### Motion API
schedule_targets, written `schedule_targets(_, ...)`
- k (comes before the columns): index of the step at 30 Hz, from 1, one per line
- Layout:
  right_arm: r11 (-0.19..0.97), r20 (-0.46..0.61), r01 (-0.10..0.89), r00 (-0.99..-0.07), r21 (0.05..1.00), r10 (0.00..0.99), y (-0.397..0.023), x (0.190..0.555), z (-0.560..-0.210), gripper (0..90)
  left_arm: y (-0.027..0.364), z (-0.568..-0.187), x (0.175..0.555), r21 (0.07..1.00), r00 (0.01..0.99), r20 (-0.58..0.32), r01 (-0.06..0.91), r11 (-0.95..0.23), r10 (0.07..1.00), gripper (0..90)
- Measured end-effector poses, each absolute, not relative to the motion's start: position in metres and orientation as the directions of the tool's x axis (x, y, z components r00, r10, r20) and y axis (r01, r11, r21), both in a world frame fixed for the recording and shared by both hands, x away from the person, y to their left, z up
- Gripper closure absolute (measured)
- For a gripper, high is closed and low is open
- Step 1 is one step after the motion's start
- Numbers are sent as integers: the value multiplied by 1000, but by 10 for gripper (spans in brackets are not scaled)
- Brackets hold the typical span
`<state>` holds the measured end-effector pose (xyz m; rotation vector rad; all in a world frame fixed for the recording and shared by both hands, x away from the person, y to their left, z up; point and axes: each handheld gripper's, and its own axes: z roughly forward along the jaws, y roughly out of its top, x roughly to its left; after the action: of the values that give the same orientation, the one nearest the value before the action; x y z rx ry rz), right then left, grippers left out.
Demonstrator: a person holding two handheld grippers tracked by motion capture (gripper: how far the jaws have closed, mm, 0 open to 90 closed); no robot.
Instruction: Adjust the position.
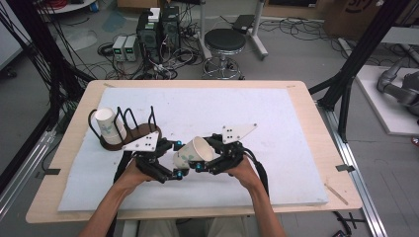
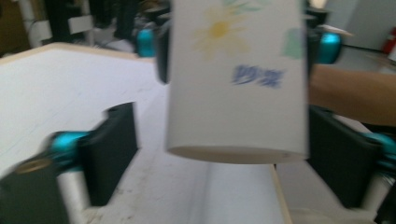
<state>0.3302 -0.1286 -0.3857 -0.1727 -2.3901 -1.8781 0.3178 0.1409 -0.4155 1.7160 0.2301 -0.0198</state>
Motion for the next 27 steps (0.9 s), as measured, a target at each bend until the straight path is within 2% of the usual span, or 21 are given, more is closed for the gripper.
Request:
schedule_targets(2,236,146,150,-989,960,32,-129,330,-385,312,142,-417,319,973,975,-163,184,-141,149,58)
schedule_targets(8,236,146,152,-988,960,43,-131,331,-385,311,141,-415,315,969,977,-141,169,-179,159,59)
schedule_targets(10,238,146,154,-988,959,51,-132,332,-385,311,142,-416,314,964,975,-142,176,-197,173,105)
schedule_targets(15,238,144,157,-987,958,72,-135,333,-383,311,148,-417,313,953,963,-149,200,-228,225,106)
schedule_targets(19,255,145,167,-984,952,104,-138,335,-382,311,159,-417,308,937,941,-119,213,-279,318,108)
schedule_targets(20,255,145,167,-984,952,104,-138,335,-382,311,159,-417,308,937,941,-119,213,-279,318,108)
schedule_targets(23,279,144,176,-981,944,129,-139,339,-379,311,173,-418,300,922,902,-73,223,-315,426,109)
schedule_targets(24,279,144,176,-981,944,129,-139,339,-379,311,173,-418,300,922,902,-73,223,-315,426,109)
schedule_targets(27,316,132,176,-979,932,154,-138,342,-374,311,188,-422,295,912,860,-55,251,-325,508,110)
